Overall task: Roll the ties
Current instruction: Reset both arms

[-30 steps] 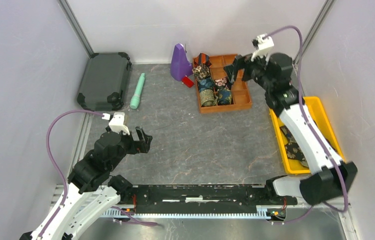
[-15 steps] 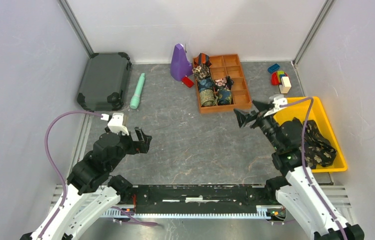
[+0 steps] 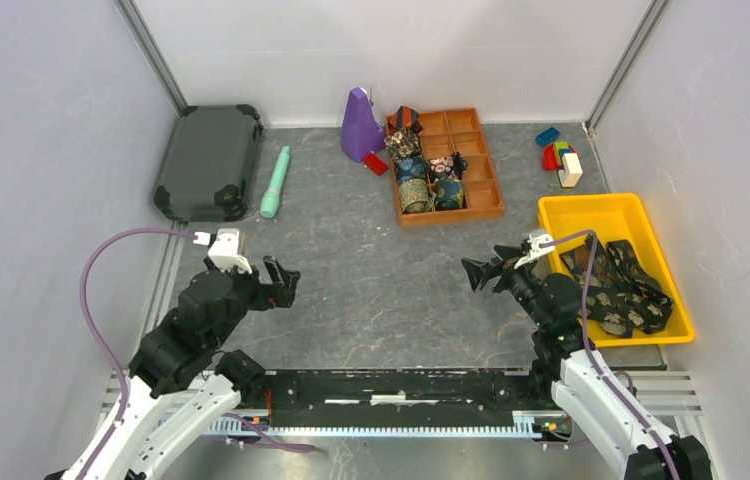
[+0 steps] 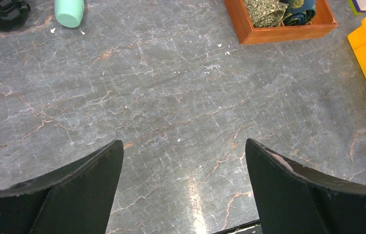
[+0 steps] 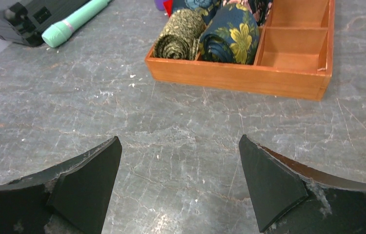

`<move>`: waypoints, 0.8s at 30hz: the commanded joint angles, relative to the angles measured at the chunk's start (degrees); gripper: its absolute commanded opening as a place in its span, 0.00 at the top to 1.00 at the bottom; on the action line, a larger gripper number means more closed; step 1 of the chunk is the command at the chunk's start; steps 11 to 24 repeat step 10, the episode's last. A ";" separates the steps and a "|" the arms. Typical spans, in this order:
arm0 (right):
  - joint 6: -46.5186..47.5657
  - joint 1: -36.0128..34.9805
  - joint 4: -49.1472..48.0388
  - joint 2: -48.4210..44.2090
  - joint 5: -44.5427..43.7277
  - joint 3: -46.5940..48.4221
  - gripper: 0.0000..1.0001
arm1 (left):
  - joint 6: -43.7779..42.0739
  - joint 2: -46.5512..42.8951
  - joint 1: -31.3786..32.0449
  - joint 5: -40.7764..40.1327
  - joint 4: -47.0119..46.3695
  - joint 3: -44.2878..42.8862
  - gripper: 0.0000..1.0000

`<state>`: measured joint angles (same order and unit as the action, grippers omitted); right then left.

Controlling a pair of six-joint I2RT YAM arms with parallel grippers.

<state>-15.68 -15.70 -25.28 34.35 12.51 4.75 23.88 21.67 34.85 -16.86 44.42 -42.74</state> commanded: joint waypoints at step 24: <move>0.60 0.02 -6.19 0.99 0.44 -0.36 0.02 | -3.41 -1.24 -0.12 -1.46 -1.71 0.11 0.00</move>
